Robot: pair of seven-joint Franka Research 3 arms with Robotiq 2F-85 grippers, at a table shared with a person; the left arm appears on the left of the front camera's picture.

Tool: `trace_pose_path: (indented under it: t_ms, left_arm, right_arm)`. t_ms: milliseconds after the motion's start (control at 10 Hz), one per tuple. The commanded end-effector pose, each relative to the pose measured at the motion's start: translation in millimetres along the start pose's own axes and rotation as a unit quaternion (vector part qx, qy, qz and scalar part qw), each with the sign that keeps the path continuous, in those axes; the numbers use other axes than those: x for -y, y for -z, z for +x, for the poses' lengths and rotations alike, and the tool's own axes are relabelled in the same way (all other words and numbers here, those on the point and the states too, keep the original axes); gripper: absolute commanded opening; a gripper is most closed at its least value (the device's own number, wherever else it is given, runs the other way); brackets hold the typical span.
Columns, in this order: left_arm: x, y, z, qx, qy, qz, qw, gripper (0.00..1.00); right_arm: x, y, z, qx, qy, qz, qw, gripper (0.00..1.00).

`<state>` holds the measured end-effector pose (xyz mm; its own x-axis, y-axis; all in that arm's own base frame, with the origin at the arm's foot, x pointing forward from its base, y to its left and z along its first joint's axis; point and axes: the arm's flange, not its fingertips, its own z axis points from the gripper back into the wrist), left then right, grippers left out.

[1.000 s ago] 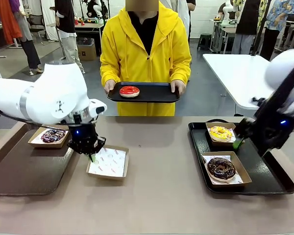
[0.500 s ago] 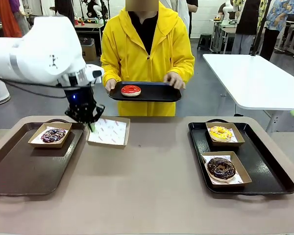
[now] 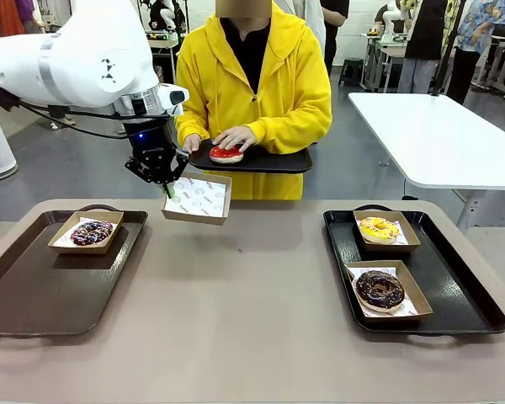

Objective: Individually package the donuts and arrange them on the tray.
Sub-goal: Place the picked Paper togo box on the Handle tray while simultaneously picking up another Paper togo box from the table with the other hand.

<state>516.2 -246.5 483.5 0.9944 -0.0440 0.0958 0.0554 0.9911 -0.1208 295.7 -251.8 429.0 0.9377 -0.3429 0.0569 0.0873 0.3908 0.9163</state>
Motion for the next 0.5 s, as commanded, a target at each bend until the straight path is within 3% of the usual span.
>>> trace_pose_path:
  t_ms: [0,400]
  left_arm:
    - [4,4,22,-0.013,-0.002,0.018,1.000,0.00]
    - [-3,15,49,-0.026,-0.011,0.018,0.999,0.00]
  right_arm:
    - [24,4,9,0.017,-0.021,0.017,0.999,1.00]
    - [46,18,6,0.028,-0.051,0.005,0.998,1.00]
